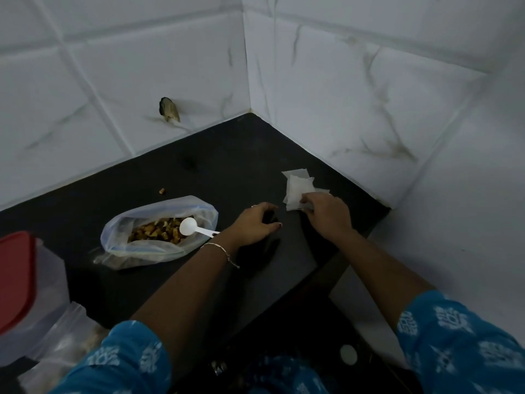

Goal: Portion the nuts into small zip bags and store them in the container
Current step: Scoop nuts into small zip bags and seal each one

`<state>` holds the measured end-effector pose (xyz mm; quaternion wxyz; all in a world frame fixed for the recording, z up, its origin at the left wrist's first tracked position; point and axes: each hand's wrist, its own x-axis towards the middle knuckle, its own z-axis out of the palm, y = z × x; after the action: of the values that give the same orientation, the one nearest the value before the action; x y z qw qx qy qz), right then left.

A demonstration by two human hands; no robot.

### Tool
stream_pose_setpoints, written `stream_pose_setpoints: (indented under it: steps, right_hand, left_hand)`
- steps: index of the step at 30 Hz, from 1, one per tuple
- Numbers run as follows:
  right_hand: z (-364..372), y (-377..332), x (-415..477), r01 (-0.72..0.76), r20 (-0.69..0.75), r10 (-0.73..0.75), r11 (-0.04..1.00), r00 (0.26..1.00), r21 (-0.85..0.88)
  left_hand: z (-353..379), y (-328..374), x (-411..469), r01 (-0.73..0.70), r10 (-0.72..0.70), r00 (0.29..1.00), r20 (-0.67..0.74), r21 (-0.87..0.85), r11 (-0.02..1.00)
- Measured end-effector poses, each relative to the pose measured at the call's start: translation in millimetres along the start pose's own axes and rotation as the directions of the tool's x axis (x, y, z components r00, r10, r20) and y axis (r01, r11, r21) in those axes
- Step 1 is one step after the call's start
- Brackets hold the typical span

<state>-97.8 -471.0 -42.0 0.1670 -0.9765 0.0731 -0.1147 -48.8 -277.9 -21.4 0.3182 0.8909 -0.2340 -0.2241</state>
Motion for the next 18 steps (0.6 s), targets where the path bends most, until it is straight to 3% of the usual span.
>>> stream_pose_setpoints:
  steps: [6, 11, 14, 18]
  right_hand:
    - [-1, -1, 3, -0.023, -0.048, 0.024, 0.999, 0.999, 0.027]
    - [-16, -13, 8, -0.06, -0.175, 0.091, 0.983, 0.98, 0.172]
    - [-31, -26, 7, -0.072, -0.207, 0.157, 0.926, 0.966, 0.37]
    - [-47, -51, -1, -0.054, -0.146, 0.179, 0.791, 0.973, 0.61]
  left_hand:
    - [-2, -1, 0, 0.028, -0.027, 0.999, 0.026, -0.06, 0.998]
    - [-6, 6, -1, 0.063, -0.075, 0.997, -0.027, -0.303, 0.951]
    - [-8, 18, -7, -0.029, -0.017, 0.991, -0.129, -0.348, 0.937]
    - [-18, 37, -22, -0.189, 0.028, 0.942, -0.336, -0.459, 0.868]
